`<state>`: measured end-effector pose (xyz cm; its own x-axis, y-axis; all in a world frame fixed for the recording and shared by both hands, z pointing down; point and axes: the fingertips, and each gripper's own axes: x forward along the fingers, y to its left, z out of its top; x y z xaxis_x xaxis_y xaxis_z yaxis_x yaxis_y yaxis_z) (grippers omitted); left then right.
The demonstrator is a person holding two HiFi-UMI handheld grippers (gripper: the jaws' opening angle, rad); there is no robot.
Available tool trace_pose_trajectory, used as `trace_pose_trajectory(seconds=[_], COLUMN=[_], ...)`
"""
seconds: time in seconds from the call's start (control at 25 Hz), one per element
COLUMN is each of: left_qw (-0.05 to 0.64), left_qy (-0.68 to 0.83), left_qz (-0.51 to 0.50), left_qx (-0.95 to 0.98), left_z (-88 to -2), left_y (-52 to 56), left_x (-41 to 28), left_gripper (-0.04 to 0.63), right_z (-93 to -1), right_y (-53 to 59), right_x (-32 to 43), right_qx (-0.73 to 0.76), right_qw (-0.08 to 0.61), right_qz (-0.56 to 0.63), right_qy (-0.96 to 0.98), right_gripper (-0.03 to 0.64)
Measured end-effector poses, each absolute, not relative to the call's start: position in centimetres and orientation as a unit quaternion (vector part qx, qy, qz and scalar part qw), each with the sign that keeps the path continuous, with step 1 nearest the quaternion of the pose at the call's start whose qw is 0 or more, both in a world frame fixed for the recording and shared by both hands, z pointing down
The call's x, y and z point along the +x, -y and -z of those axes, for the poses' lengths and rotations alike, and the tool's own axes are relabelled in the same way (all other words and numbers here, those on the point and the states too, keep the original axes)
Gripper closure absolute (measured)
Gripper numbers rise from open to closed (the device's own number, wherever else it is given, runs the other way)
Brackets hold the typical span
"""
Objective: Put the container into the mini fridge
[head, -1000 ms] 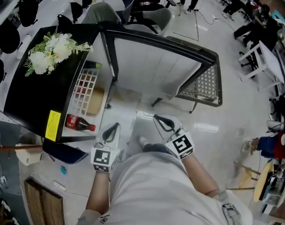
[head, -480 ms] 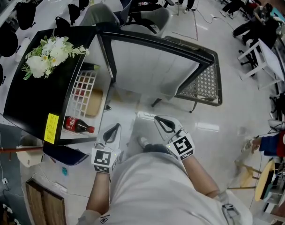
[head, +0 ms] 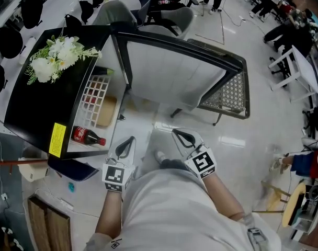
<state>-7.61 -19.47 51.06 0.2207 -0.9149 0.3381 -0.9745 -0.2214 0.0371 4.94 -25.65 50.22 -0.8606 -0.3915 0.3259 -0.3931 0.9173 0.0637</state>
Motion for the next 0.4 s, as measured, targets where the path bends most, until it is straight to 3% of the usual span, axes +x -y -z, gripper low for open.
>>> trace_pose_trajectory(seconds=[0.4], left_qw=[0.128], left_qy=[0.613], left_qz=[-0.139], left_qx=[0.767], left_z=[-52.01], left_y=[19.1], left_x=[-7.61], left_gripper=[0.586], right_z=[-50.56], right_y=[25.53], right_x=[4.6], right_qx=[0.197], right_qw=[0.168], right_qz=[-0.003], right_qy=[0.966], right_gripper=[0.614])
